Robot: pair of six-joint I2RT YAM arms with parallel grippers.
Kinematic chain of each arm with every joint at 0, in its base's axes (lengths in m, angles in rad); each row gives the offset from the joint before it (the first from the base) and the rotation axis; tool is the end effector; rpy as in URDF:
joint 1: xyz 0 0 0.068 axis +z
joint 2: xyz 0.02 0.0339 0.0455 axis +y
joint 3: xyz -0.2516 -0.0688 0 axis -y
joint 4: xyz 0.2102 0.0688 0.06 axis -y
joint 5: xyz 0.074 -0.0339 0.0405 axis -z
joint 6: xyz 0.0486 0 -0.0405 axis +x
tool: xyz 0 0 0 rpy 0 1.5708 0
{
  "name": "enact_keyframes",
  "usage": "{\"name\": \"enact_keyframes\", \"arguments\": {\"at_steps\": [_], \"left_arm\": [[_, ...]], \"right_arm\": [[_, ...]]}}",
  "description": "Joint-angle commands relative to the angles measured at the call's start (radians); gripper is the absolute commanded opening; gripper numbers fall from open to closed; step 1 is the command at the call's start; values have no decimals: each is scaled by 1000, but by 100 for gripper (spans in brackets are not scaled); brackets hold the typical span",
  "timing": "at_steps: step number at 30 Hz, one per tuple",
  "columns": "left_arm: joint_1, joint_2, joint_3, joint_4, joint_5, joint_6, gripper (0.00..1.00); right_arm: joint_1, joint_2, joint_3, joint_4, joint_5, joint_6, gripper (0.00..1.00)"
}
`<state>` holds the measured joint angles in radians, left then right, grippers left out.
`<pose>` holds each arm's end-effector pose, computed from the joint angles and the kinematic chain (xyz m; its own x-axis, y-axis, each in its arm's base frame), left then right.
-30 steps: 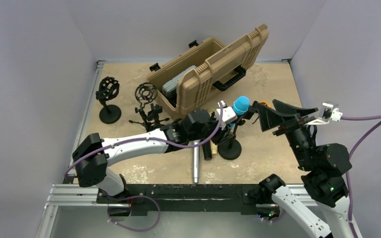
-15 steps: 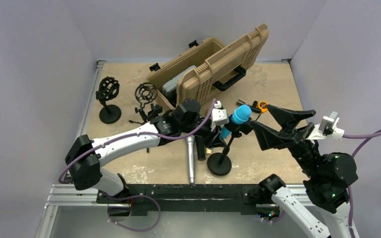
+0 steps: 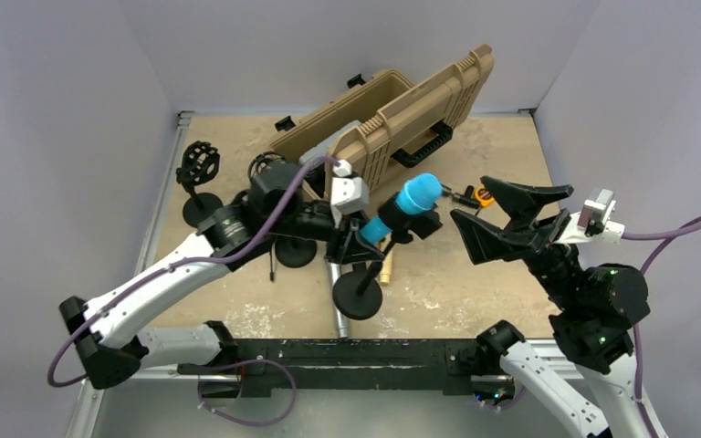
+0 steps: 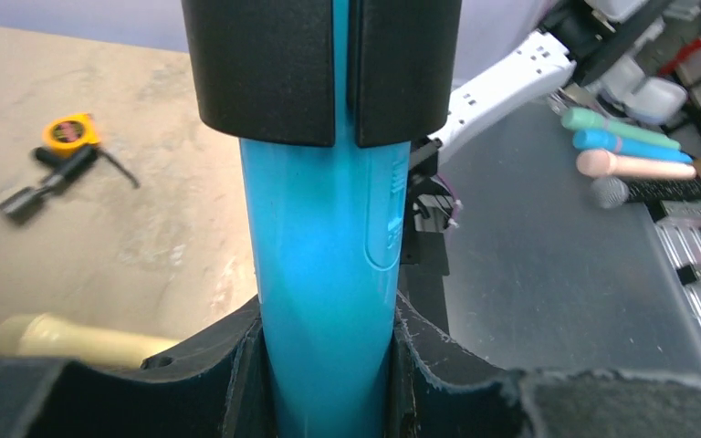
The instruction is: Remove the microphone from the stand
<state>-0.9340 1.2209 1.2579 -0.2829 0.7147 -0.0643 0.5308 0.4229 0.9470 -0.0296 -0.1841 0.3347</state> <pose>0.1224 -0.2191 0.3906 -0.2078 0.1993 -0.9577 0.9739 -0.0493 -0.2215 0.0384 0.0328 0.4317 0.1775 0.4786 -0.8599 -0.7357 0.6448 0.2071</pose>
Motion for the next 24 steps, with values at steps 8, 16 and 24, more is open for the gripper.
{"name": "enact_keyframes", "arguments": {"at_steps": [8, 16, 24], "left_arm": [[196, -352, -173, -77, -140, 18, 0], [265, -462, -315, -48, -321, -17, 0], [269, -561, -506, 123, -394, -107, 0]], "right_arm": [[0, 108, 49, 250, 76, 33, 91], [0, 186, -66, 364, -77, 21, 90], [0, 256, -175, 476, -352, -11, 87]]}}
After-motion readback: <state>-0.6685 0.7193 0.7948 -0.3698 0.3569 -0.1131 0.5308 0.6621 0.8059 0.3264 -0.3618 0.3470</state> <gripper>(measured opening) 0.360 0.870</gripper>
